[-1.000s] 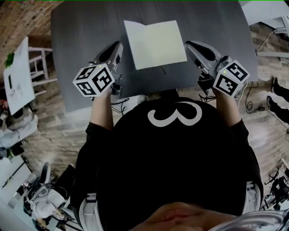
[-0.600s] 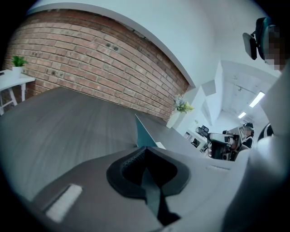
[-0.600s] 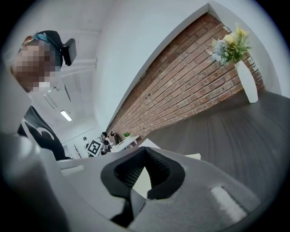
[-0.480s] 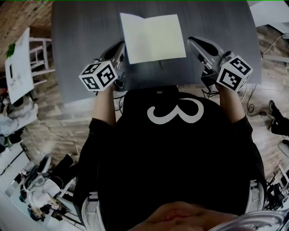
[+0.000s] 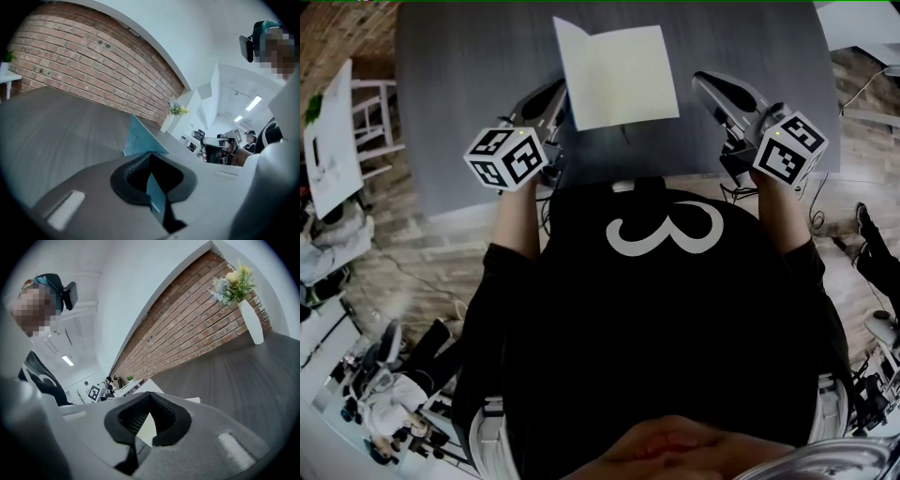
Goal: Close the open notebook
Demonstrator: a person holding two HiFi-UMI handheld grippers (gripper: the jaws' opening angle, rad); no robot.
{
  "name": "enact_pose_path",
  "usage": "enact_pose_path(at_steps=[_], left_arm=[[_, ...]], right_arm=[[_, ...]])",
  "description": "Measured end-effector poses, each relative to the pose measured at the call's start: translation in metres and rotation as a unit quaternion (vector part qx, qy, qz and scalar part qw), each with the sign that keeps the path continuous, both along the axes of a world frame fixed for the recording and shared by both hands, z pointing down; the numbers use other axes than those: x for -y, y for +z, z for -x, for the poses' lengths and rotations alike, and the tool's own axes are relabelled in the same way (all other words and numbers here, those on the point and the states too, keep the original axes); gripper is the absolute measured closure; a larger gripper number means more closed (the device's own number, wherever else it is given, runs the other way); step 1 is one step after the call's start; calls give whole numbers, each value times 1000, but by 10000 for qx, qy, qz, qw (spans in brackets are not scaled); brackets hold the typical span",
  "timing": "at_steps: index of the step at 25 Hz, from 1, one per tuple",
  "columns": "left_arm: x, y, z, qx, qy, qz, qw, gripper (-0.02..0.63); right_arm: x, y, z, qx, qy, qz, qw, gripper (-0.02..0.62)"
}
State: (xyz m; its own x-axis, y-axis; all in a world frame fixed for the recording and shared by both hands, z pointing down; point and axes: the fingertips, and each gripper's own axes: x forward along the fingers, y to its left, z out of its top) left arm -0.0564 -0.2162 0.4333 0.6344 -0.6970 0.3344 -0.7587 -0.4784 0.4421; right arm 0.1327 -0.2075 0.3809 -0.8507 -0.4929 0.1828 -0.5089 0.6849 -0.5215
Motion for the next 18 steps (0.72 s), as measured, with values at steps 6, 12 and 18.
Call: enact_pose_path(at_steps=[6, 12, 18], left_arm=[[6, -1, -22, 79, 242, -74, 9996, 594], [6, 2, -44, 166, 479, -120, 9986, 594], [6, 9, -67, 527, 730, -33, 9959, 594]], right_arm=[[2, 2, -7, -12, 58, 18, 10000, 594], [-4, 6, -12, 1, 101, -14, 9999, 594], [-6, 1, -21, -62, 115, 9, 9999, 594]])
